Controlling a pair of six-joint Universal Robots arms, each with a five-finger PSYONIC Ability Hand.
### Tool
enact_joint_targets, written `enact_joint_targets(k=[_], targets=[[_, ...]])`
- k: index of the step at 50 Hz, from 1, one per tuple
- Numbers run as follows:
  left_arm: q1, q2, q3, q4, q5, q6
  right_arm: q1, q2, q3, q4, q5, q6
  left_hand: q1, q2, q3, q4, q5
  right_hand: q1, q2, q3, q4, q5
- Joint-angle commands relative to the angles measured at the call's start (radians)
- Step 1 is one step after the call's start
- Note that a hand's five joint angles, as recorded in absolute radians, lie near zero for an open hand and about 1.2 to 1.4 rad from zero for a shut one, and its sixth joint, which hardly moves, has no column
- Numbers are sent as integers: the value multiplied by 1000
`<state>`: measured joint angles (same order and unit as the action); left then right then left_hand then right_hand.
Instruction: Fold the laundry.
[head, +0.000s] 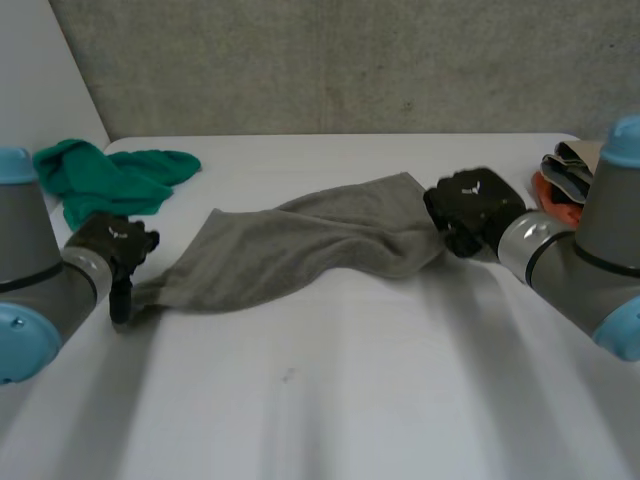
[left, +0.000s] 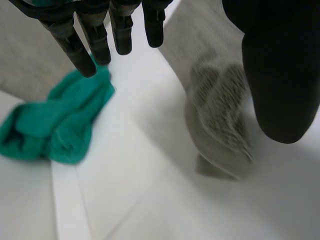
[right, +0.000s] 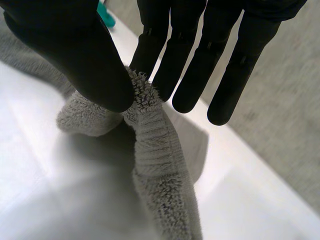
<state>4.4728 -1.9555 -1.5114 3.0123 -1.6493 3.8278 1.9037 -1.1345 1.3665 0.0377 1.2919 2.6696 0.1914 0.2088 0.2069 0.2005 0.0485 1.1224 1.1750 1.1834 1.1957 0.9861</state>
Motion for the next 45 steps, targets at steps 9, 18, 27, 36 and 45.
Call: enact_joint_targets(k=[9,18,27,36,45], targets=[[-64,-167,482,-13,66,-180,83,-155,-167,-45,-5,-7,-17,-34,-32,-26,-48,274,221,213,201,236],[-135,-460,827,-160,377,-270,115,-266,-213,-156,-120,6,-17,-34,-32,-26,-48,274,221,213,201,236],[-201,-615,977,-309,494,-266,107,-254,-274,-187,-126,43,111,94,96,102,80,274,221,213,201,236],[-231,-628,1091,-297,407,-350,71,-177,-356,-185,-76,66,1205,1187,1189,1196,1173,274,221,213,201,236],[-225,-518,1226,-86,101,-468,51,-117,-463,-194,21,50,1205,1187,1189,1196,1173,274,221,213,201,236]])
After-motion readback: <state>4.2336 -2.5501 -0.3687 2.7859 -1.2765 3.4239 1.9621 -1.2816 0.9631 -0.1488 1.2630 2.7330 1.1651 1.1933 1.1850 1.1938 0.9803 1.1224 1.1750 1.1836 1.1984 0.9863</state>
